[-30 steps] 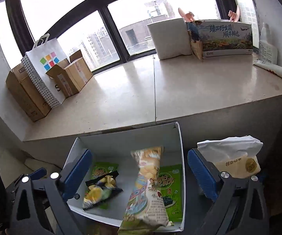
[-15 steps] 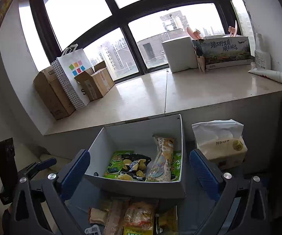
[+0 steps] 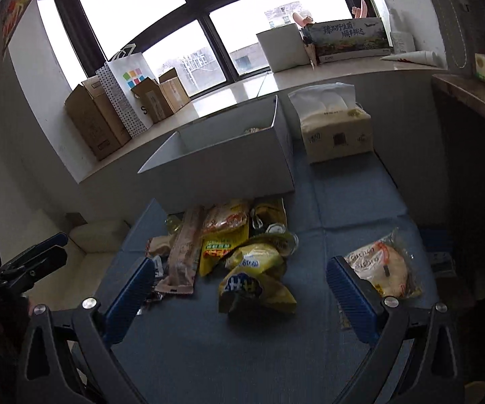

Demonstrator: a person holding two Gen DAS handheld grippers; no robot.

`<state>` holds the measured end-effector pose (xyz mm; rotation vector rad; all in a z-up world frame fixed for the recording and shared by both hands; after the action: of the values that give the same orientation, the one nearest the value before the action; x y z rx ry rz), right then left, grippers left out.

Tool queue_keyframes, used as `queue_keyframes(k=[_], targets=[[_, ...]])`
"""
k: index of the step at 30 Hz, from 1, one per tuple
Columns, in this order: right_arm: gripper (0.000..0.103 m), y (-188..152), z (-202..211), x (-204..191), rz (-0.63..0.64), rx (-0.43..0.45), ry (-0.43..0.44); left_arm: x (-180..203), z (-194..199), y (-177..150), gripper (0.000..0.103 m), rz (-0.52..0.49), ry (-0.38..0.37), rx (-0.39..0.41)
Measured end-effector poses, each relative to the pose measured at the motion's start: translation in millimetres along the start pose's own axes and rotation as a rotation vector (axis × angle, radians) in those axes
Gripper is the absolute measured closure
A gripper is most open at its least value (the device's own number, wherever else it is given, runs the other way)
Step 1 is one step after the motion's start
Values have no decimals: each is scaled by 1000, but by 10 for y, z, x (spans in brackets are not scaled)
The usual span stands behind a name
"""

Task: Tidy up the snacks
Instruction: 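Grasp the yellow chip bag with the right gripper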

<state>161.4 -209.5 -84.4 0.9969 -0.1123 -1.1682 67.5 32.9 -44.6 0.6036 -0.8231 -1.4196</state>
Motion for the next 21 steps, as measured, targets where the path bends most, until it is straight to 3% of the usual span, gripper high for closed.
queue_keyframes(k=[8, 21], targets=[[0, -166, -181, -61, 70, -22, -68, -14, 113, -282, 0, 40, 3, -30], [0, -269, -935, -2, 135, -207, -141, -172, 93, -399, 0, 68, 52, -37]])
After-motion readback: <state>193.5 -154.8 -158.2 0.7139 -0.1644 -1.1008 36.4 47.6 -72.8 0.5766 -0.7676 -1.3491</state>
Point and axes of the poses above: each gripper's, at about its wrist camera, not at the fingertips, and z roughly against the way its jaws point, x to its right, y to its top, the point moved 5 cm from there along -z, roughly the way its jaws point, and after that the axes turned 1 degree about -z, right-handed, at the moved point
